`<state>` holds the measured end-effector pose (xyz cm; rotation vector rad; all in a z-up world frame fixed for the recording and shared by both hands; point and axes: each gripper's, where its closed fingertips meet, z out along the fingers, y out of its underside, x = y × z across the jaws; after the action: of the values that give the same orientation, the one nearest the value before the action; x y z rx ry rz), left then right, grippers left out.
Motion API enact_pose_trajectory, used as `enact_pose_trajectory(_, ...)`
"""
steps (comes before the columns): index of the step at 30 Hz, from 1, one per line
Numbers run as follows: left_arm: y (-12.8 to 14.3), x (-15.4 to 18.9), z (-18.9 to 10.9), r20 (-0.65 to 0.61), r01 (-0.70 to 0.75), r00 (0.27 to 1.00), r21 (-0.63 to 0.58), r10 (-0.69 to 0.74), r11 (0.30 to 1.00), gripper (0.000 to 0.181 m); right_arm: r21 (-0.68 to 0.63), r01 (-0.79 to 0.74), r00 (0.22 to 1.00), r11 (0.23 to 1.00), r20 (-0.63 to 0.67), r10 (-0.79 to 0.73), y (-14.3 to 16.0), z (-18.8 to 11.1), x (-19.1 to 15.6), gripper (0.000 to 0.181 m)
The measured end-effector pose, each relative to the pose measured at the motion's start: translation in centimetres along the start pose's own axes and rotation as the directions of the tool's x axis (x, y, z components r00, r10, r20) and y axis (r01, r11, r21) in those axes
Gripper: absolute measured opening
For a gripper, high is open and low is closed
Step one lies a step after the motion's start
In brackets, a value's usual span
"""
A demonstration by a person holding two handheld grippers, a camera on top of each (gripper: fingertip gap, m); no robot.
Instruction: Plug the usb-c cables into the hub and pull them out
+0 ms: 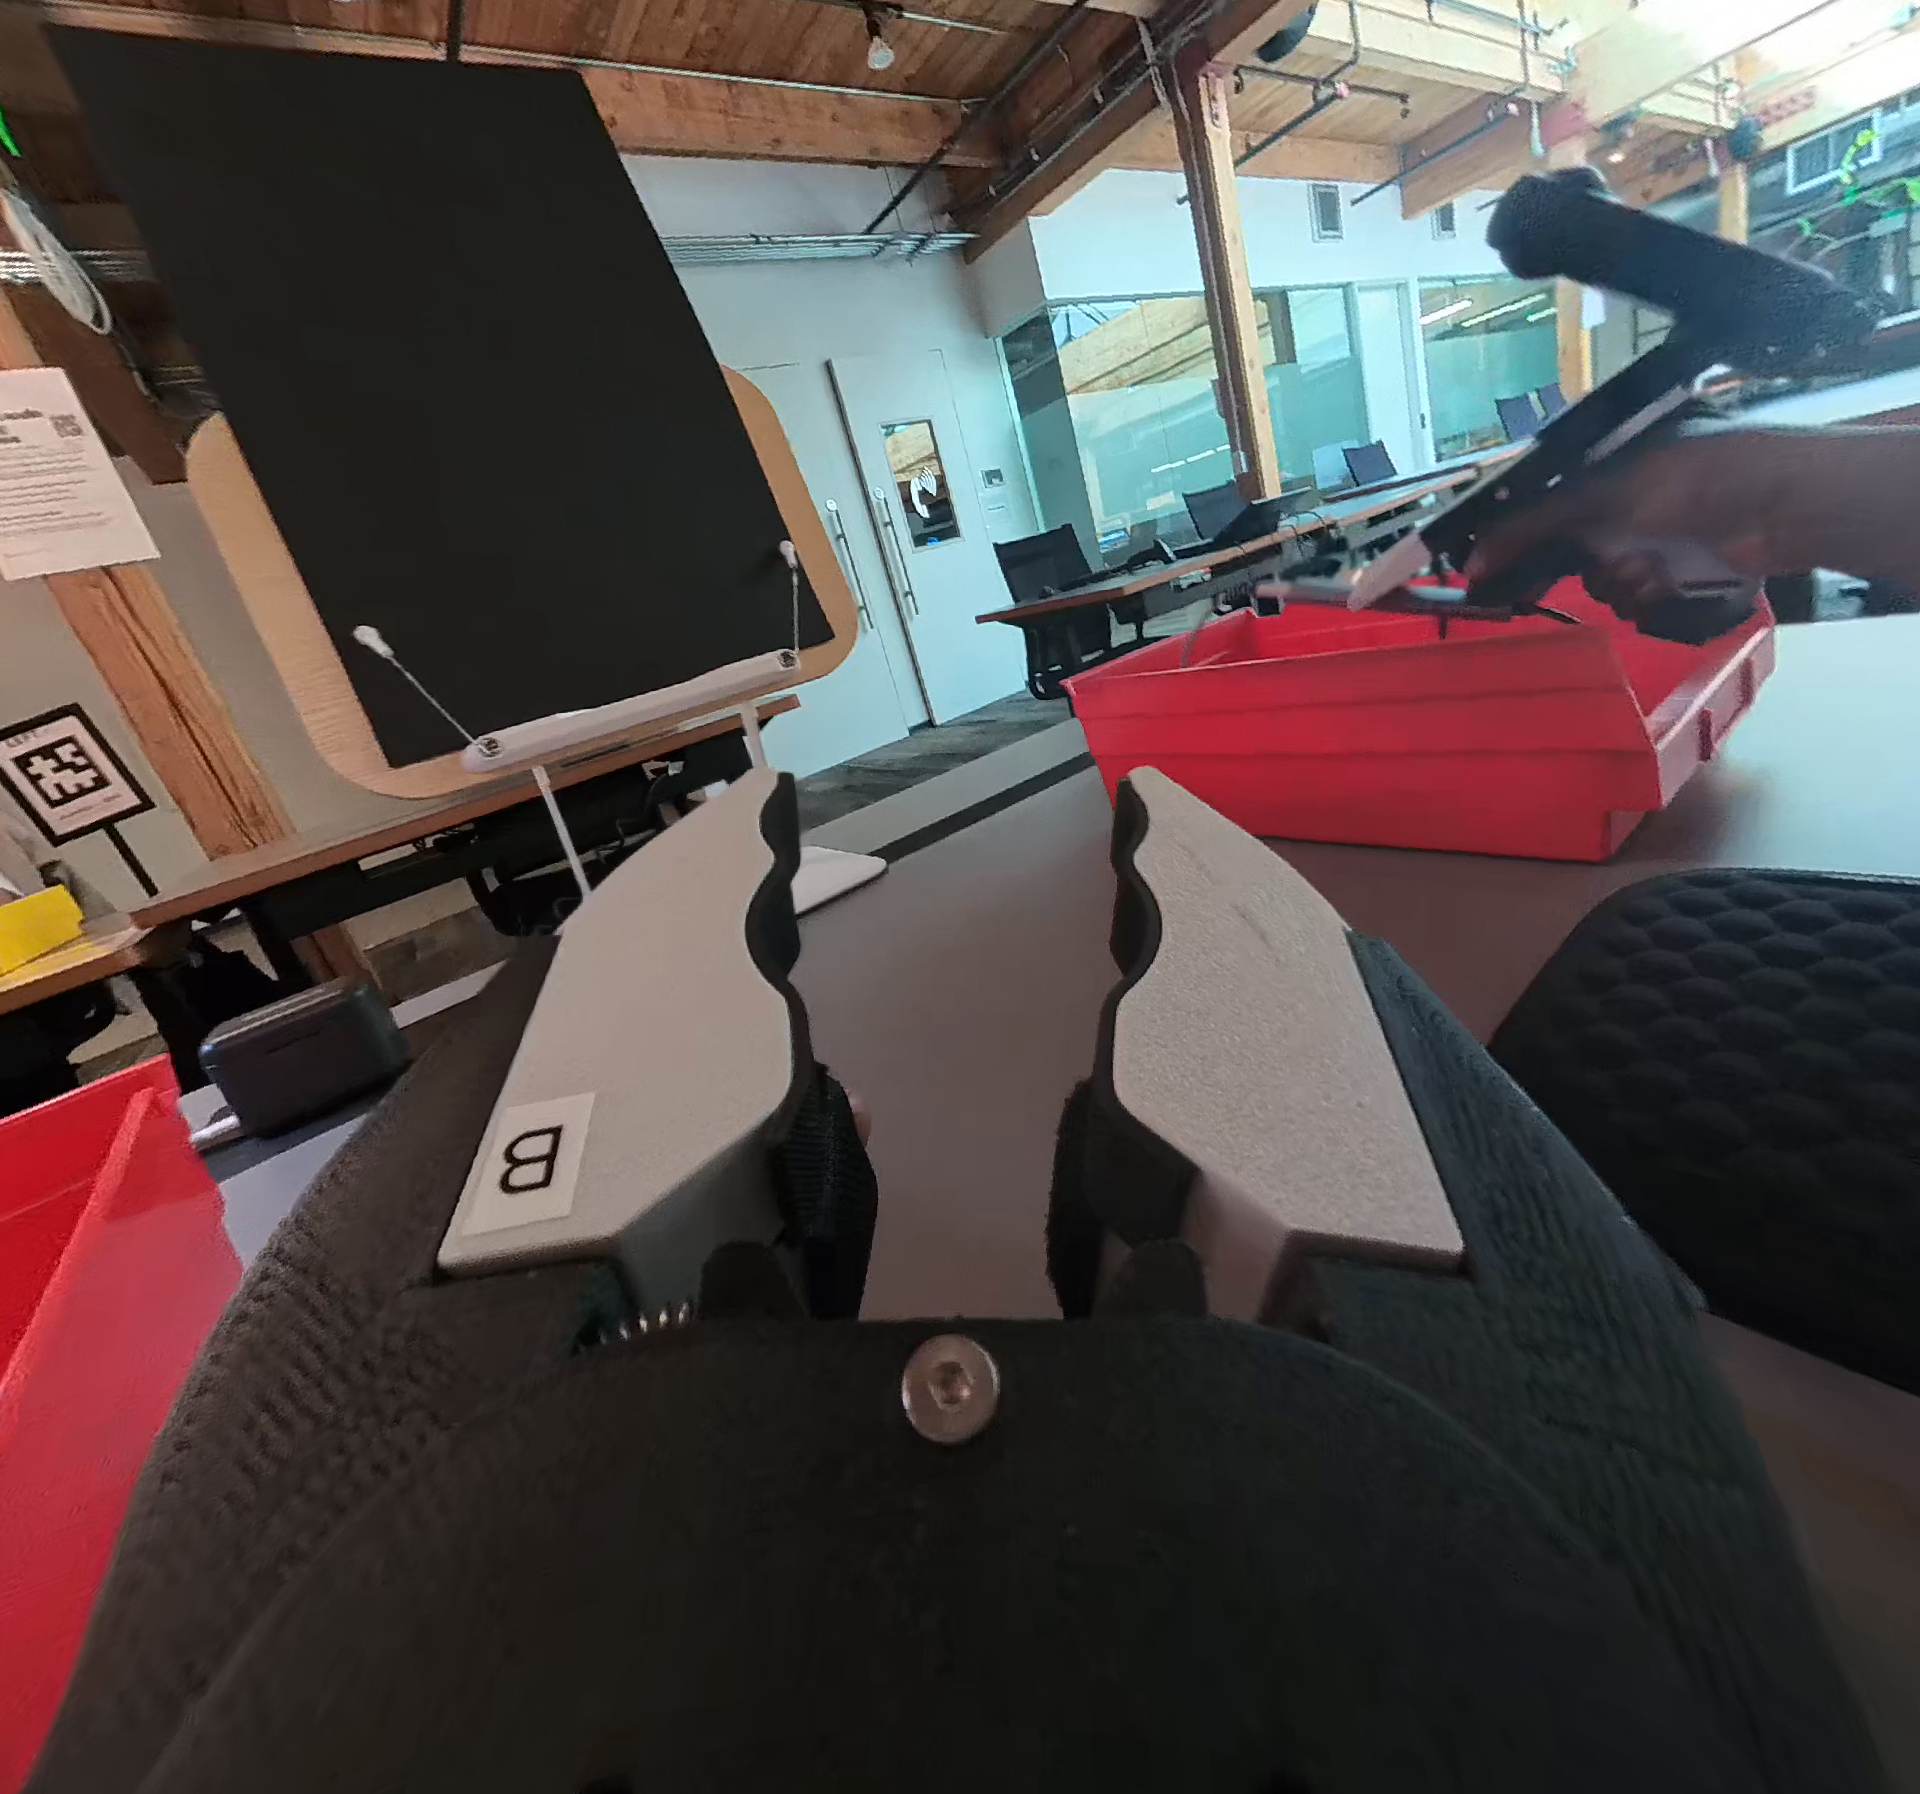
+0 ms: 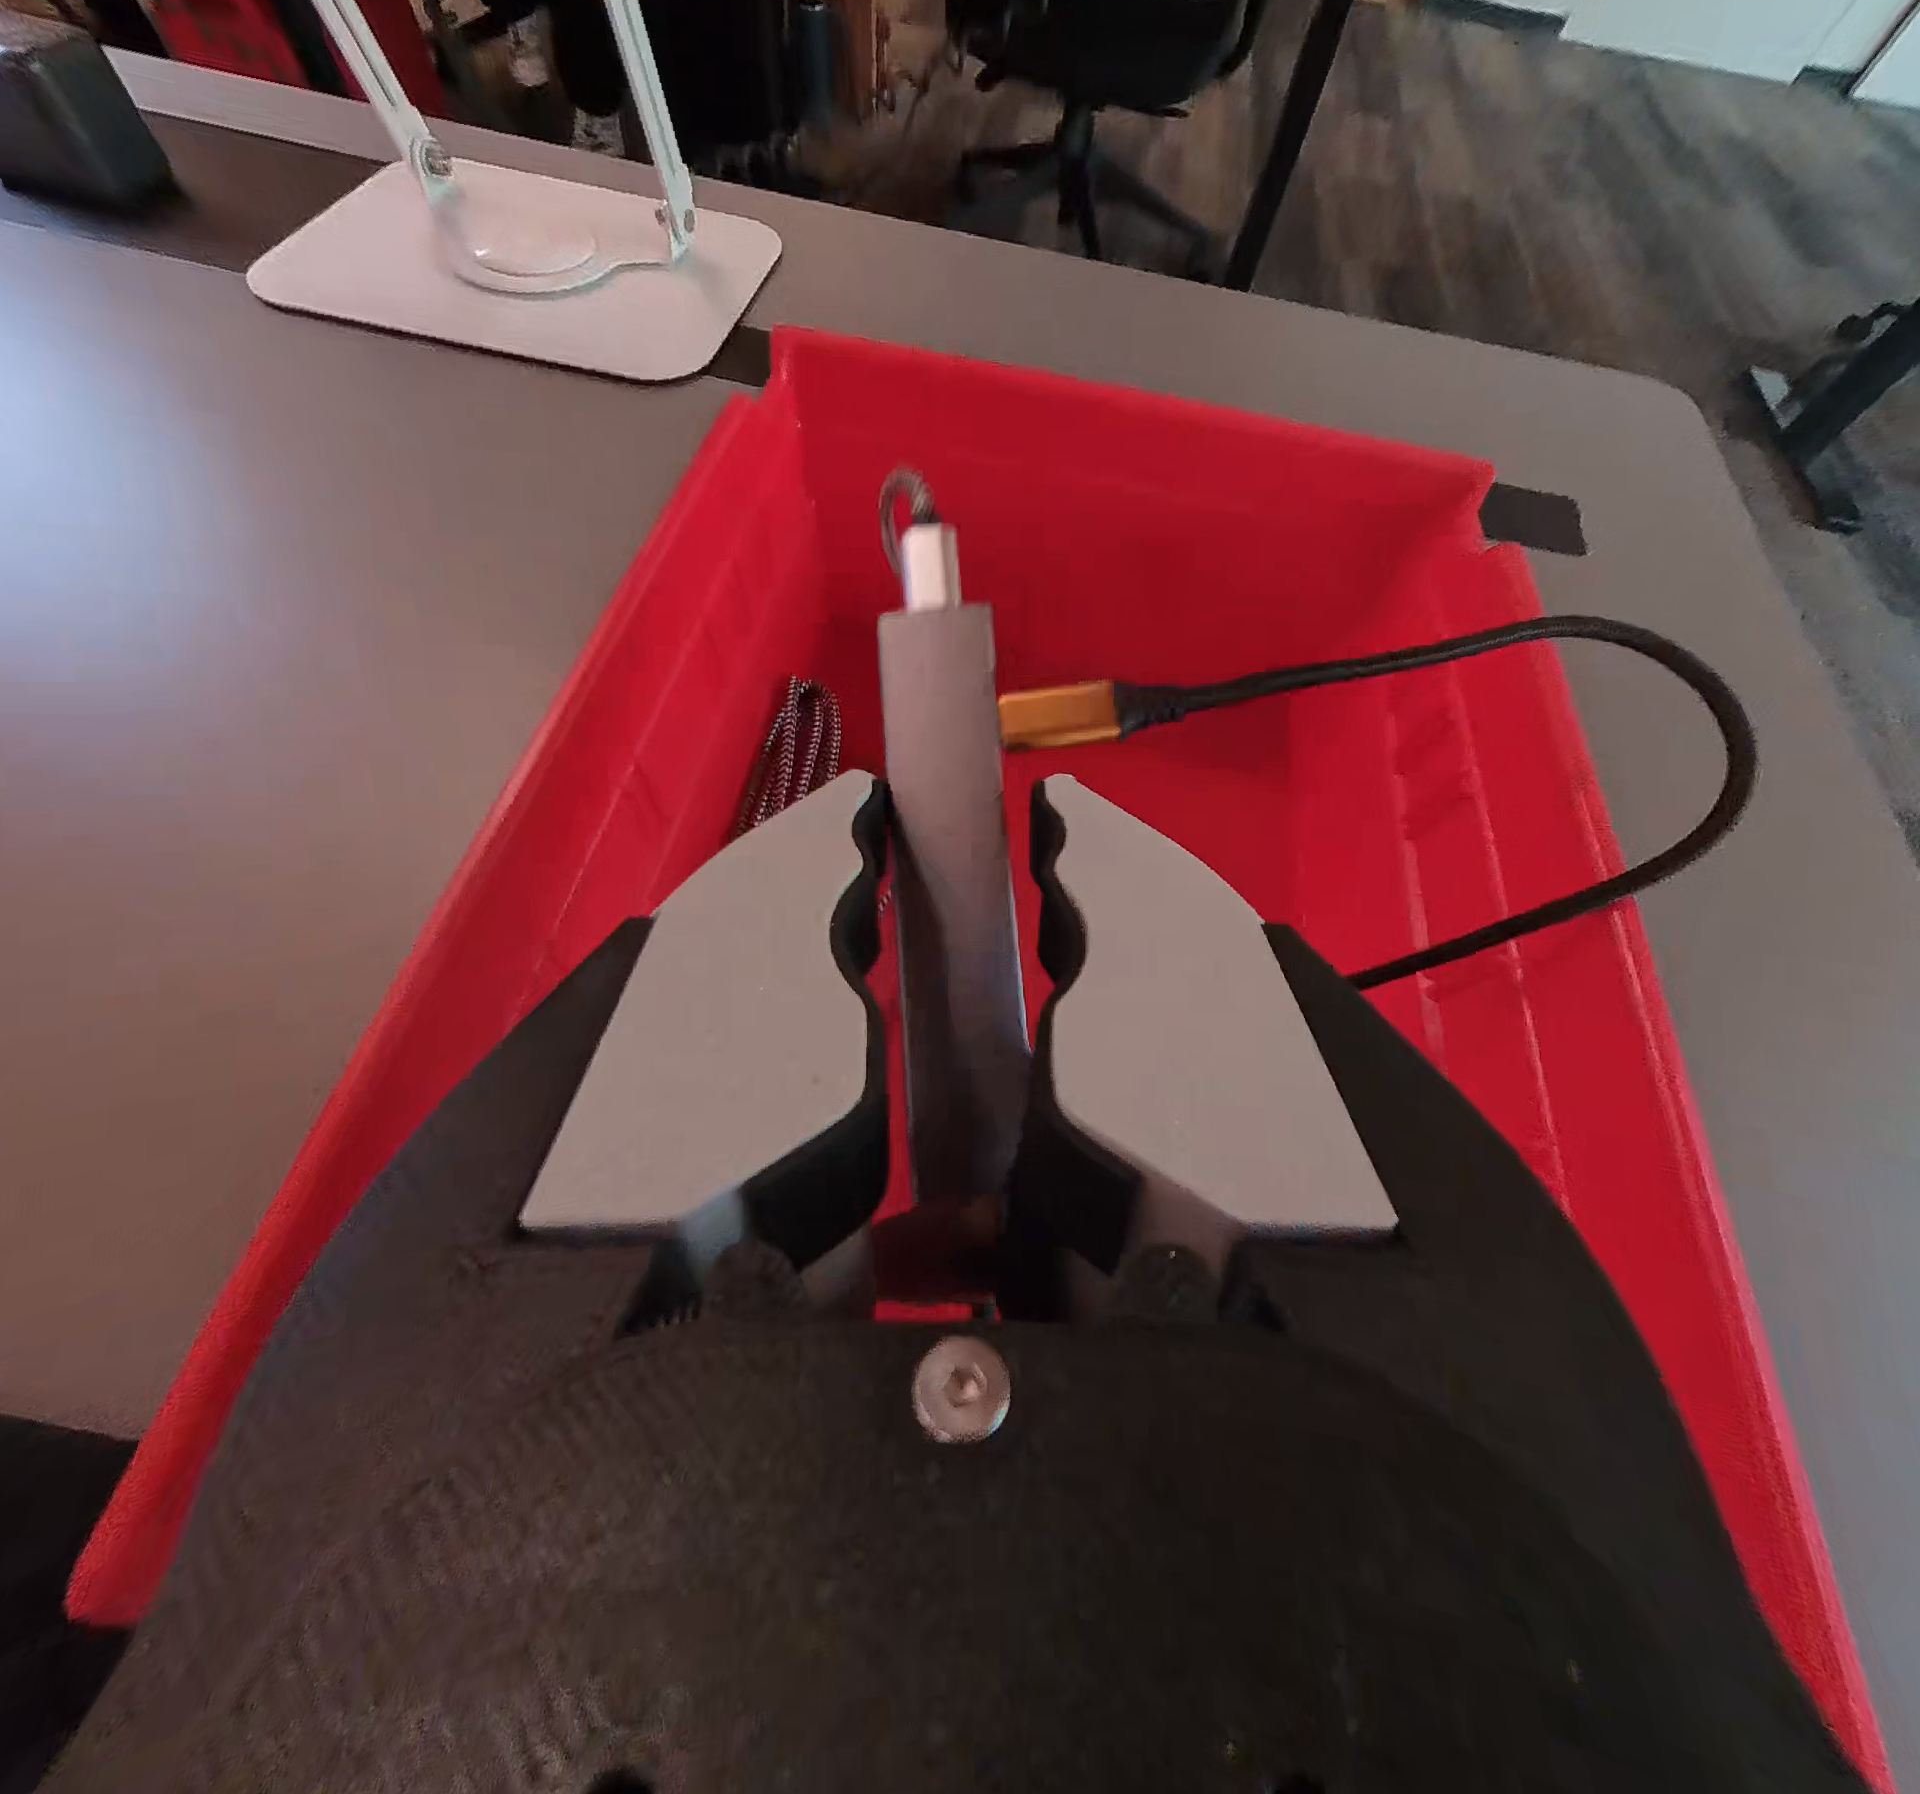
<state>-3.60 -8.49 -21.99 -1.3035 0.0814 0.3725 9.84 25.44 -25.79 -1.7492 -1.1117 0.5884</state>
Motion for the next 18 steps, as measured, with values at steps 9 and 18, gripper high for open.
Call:
enact_pose_trajectory(9,-1.6,-3.3,-1.4,0.189,0.025,0.981,0.116,-0.046,0.993,0.071,0.220,0.052,0.996,0.974,0.054,-0.065,-5.7,-3.6,-4.4,0.088)
enact_pose_trajectory(18,-5.5,-3.0,-3.5,0.194,-0.058,0.981,0.355,-0.013,0.933,0.071,0.389,0.023,0.455,0.921,0.816,-0.356,-5.3,-10.6,-30.1,0.043)
